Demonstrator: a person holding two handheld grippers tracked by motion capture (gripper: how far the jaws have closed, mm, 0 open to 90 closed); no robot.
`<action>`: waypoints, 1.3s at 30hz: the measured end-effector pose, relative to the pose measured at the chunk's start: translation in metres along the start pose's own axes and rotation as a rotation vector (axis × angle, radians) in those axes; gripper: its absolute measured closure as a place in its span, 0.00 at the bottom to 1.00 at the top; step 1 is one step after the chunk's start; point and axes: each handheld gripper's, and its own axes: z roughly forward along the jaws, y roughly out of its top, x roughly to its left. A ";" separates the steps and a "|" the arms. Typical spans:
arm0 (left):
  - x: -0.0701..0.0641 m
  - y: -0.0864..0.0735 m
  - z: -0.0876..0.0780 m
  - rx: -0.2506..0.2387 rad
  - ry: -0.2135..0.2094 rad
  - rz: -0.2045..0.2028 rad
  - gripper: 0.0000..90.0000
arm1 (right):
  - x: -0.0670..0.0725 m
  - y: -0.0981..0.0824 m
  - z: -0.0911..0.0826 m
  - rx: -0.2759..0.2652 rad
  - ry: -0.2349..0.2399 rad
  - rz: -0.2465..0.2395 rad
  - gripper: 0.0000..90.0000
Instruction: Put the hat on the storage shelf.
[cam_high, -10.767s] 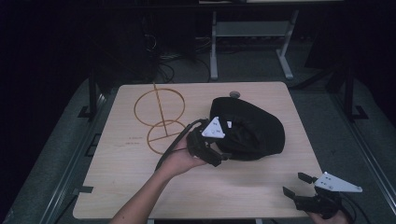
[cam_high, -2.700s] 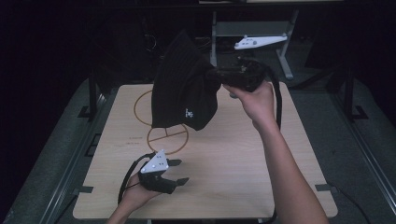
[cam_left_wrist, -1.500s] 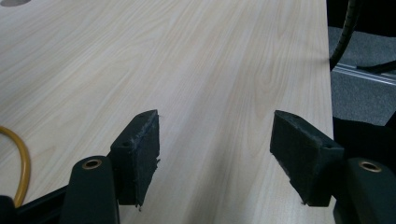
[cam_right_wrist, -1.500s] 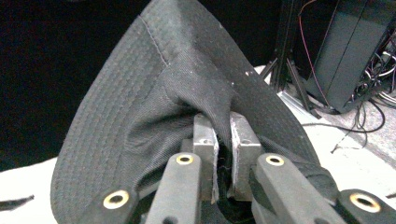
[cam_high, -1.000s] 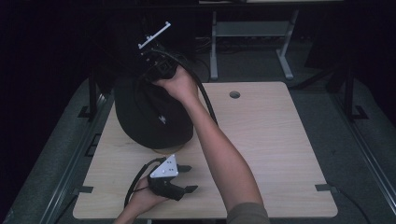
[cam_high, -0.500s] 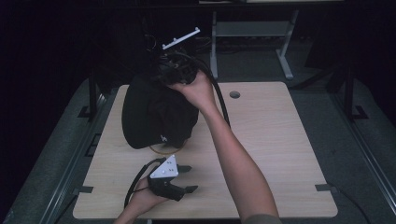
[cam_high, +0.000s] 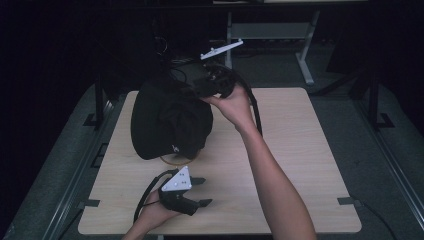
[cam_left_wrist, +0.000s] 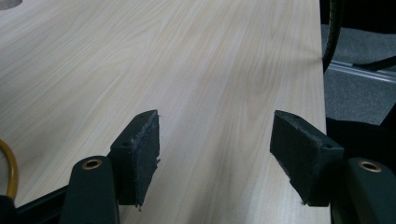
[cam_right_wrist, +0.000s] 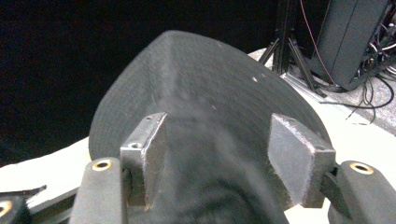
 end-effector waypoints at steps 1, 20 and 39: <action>0.000 0.000 0.000 0.000 -0.004 -0.008 0.36 | -0.001 -0.003 -0.003 0.000 -0.001 0.004 0.41; -0.001 -0.001 0.002 0.006 0.001 0.012 0.36 | 0.006 -0.064 -0.022 0.018 0.030 0.023 0.35; -0.004 -0.001 0.001 0.015 0.000 0.021 0.36 | 0.019 -0.110 0.007 0.020 0.055 0.063 0.94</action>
